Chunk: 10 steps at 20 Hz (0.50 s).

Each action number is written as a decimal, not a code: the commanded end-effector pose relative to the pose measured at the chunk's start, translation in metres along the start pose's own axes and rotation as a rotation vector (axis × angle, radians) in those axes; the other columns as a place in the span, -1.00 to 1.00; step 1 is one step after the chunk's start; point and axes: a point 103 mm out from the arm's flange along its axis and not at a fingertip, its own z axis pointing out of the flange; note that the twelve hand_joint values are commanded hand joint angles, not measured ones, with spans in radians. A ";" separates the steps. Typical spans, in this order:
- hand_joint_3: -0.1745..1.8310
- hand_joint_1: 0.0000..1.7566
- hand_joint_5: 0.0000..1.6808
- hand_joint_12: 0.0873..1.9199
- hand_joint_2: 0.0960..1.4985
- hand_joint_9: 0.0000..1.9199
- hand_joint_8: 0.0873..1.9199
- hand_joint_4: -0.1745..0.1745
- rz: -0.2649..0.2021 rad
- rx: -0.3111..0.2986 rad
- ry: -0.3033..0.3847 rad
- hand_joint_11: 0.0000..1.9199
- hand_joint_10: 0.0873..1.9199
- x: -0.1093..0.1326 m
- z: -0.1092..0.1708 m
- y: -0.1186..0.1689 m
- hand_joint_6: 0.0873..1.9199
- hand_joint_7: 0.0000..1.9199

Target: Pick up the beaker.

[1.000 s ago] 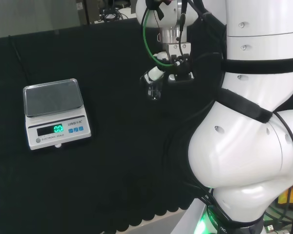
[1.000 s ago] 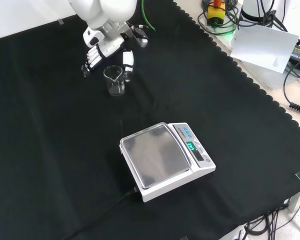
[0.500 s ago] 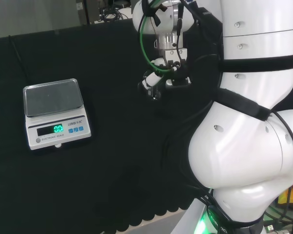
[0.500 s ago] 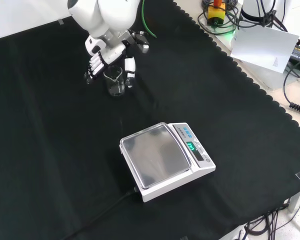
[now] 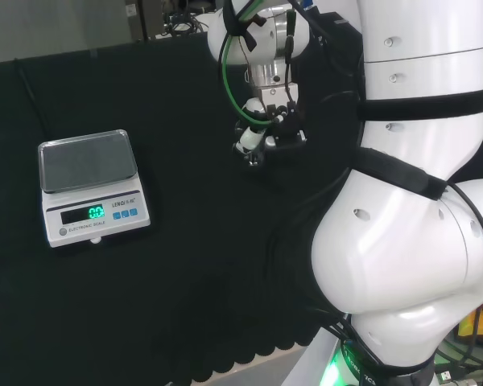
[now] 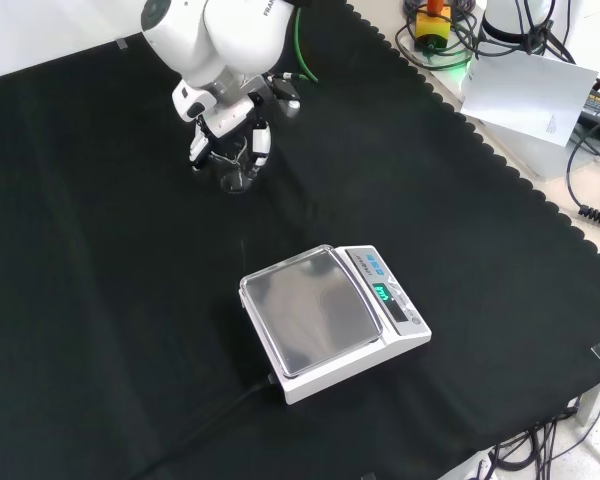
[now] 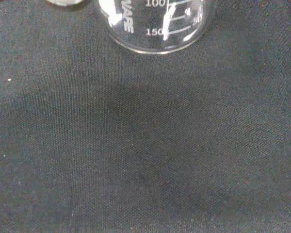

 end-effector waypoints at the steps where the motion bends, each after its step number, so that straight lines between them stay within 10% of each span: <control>1: -0.22 0.26 -0.14 -0.16 0.19 0.18 0.53 -0.50 0.007 -0.066 -0.046 0.34 0.11 0.005 0.000 0.000 0.49 -0.24; 4: -0.11 0.31 -0.13 -0.11 0.15 0.21 0.55 0.02 0.010 -0.073 -0.055 0.34 0.19 0.004 -0.002 0.000 0.58 -0.15; 10: -0.05 0.32 -0.13 -0.07 0.10 0.24 0.57 0.06 0.011 -0.102 -0.065 0.32 0.22 0.003 -0.017 -0.005 0.60 -0.12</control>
